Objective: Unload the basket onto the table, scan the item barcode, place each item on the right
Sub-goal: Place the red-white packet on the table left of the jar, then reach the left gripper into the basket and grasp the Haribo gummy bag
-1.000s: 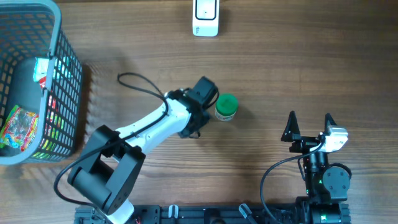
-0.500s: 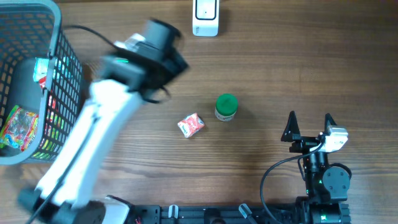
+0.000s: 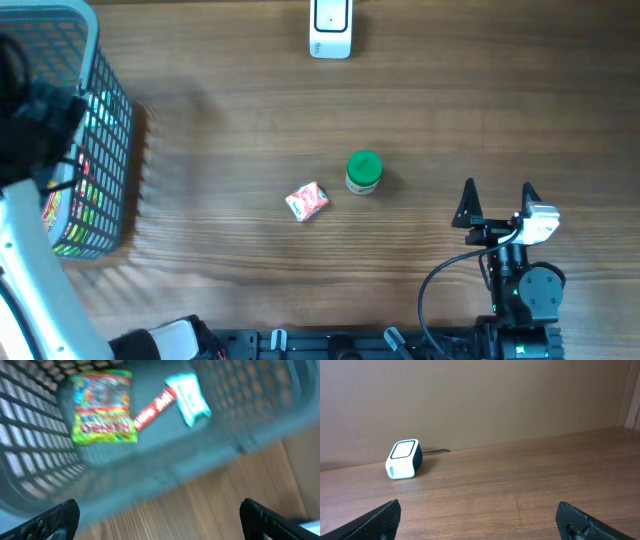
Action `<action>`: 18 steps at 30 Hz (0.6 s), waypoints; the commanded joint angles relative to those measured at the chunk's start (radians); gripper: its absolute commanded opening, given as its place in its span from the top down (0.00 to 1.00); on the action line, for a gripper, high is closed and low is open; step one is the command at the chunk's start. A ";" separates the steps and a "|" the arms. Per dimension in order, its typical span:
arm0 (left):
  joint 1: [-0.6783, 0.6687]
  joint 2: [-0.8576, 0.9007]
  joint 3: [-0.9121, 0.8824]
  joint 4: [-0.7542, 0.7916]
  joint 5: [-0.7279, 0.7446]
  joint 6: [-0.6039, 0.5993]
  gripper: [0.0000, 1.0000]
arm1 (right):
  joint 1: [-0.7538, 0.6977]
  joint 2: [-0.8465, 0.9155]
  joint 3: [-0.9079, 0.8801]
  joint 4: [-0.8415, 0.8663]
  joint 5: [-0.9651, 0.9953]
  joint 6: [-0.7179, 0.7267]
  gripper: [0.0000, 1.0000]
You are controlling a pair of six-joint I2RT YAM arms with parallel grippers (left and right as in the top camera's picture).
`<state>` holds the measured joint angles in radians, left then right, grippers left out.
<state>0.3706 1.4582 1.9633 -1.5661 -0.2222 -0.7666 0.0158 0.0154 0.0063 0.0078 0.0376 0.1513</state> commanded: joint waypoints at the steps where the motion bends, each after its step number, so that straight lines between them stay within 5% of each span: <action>1: 0.171 0.013 -0.056 0.056 0.047 0.064 0.00 | -0.004 -0.011 -0.001 0.003 0.006 -0.018 0.00; 8: 0.339 0.068 -0.266 0.175 0.054 0.018 0.00 | -0.004 -0.011 -0.001 0.003 0.006 -0.018 0.00; 18: 0.360 0.299 -0.492 0.491 0.053 0.021 0.00 | -0.004 -0.011 -0.001 0.003 0.006 -0.018 0.00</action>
<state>0.7277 1.6562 1.4868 -1.1294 -0.1741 -0.7418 0.0158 0.0154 0.0063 0.0078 0.0376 0.1513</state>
